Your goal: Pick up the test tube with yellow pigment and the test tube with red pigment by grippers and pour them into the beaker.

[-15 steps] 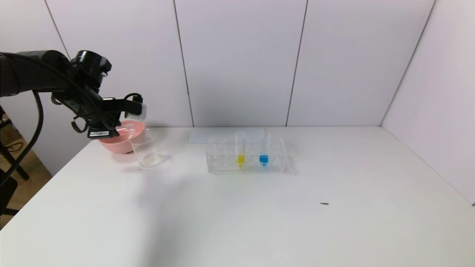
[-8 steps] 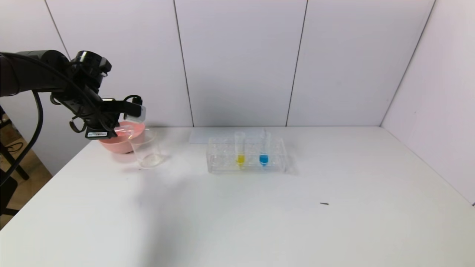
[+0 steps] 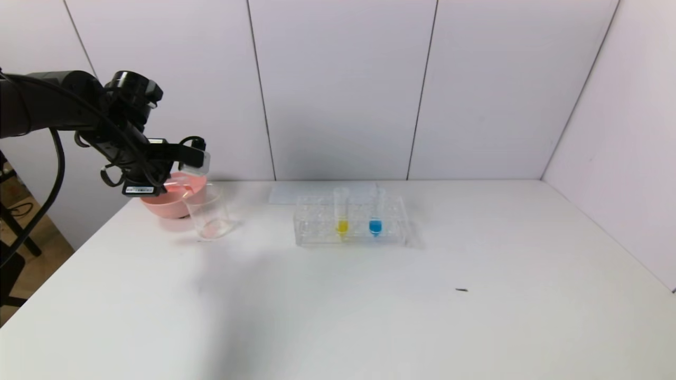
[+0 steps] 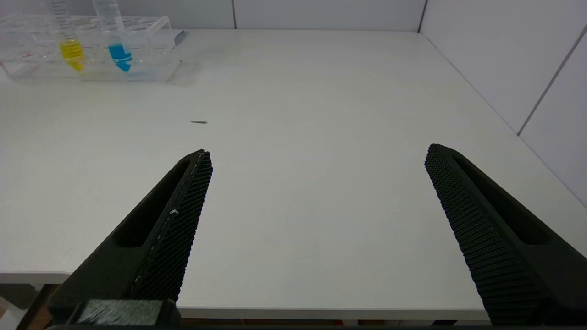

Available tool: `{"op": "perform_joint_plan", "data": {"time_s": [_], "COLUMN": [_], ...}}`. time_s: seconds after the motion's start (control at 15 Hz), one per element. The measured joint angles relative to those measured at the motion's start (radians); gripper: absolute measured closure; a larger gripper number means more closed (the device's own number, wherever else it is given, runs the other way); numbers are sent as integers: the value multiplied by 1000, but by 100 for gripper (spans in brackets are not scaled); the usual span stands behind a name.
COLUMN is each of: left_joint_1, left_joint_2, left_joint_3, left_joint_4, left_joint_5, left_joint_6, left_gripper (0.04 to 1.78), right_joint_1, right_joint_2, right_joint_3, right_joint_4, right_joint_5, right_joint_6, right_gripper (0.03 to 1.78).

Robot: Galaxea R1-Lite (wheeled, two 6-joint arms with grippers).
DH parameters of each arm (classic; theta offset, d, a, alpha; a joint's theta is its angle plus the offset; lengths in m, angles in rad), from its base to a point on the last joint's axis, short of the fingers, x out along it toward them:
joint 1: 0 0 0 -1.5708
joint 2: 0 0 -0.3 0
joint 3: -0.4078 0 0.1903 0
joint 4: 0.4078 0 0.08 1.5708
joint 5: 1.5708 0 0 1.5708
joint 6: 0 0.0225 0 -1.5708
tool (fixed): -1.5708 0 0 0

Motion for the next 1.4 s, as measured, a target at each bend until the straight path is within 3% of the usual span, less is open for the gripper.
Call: {"op": "perform_joint_plan", "data": {"time_s": [1.4], "left_joint_1": [-32], "left_joint_2": [-1], "left_joint_3": [-1], "left_joint_4": [-17], "left_joint_5": [76], "left_joint_6": [30], "left_gripper": [138], "right_joint_1": [0], "right_joint_2": [0], "right_joint_3": [0], "right_joint_4": [0], "right_joint_5": [0], "right_joint_6": [0], "right_gripper": [11]}}
